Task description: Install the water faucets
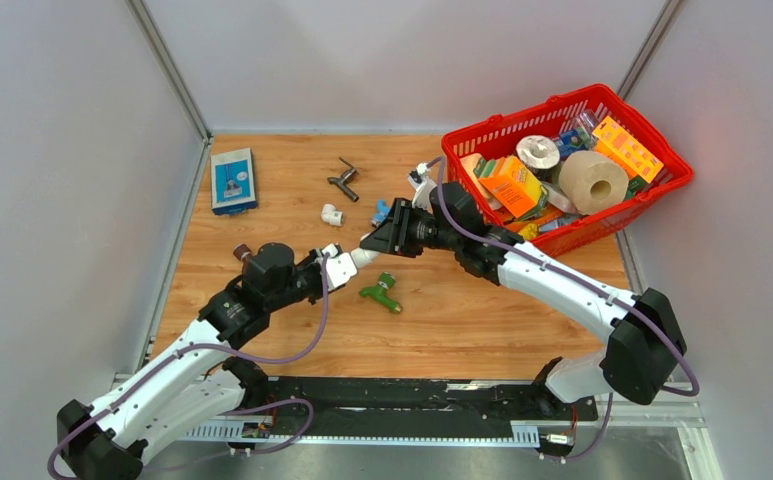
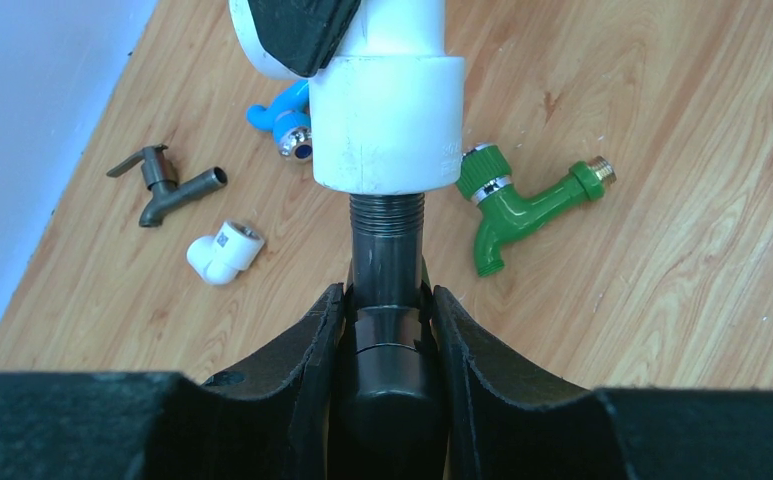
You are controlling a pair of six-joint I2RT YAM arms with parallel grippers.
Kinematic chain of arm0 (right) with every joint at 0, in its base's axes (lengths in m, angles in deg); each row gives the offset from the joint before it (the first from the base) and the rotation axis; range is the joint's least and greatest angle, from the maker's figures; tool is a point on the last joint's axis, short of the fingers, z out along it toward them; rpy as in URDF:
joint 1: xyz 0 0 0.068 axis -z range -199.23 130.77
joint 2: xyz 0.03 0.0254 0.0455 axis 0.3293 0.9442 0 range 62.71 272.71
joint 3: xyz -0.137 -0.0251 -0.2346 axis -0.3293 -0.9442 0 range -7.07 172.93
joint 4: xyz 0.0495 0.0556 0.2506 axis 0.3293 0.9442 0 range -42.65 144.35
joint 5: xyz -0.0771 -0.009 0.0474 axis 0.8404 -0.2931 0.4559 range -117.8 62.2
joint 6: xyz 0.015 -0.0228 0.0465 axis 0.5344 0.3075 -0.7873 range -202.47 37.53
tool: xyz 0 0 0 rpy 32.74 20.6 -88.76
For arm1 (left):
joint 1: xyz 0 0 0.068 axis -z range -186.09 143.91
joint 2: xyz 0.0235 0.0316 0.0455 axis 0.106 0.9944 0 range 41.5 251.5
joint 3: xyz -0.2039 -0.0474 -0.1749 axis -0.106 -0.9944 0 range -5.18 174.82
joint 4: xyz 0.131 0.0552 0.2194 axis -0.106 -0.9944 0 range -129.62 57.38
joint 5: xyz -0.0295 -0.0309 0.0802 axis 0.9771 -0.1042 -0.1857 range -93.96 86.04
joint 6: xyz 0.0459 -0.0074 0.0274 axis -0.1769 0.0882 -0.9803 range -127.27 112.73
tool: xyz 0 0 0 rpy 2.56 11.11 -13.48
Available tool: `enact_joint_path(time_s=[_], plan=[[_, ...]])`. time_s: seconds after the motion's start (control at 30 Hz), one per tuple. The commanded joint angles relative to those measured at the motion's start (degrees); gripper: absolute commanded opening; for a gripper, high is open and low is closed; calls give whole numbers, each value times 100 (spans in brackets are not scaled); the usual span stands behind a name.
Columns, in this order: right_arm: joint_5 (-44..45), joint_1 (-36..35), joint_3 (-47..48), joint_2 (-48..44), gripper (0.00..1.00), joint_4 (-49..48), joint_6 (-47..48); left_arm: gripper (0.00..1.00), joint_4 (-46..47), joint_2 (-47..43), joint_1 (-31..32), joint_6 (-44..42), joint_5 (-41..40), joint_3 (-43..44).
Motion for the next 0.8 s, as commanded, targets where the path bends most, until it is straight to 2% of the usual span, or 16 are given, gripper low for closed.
enact_joint_path(time_s=[0.0,0.2,0.43,0.5,0.57,0.67,0.77], plan=[[-669,-308,166,24,38,103,-252,0,1313,-150,39,-137,-12,202],[-721,-273,78,-90,52,103,-190,0,1322,-132,39,-110,-92,202],[-695,-151,60,-283,45,103,-94,0,1296,-62,39,-102,-92,219],[-695,-106,87,-345,46,112,-23,0,1261,-18,39,-102,-57,237],[-695,-97,104,-389,52,121,38,0,1225,43,39,-93,-4,272],[-721,-71,43,-477,68,156,248,0,1225,114,39,-49,31,298],[-721,-10,-106,-661,76,235,608,0,1269,123,30,100,171,325]])
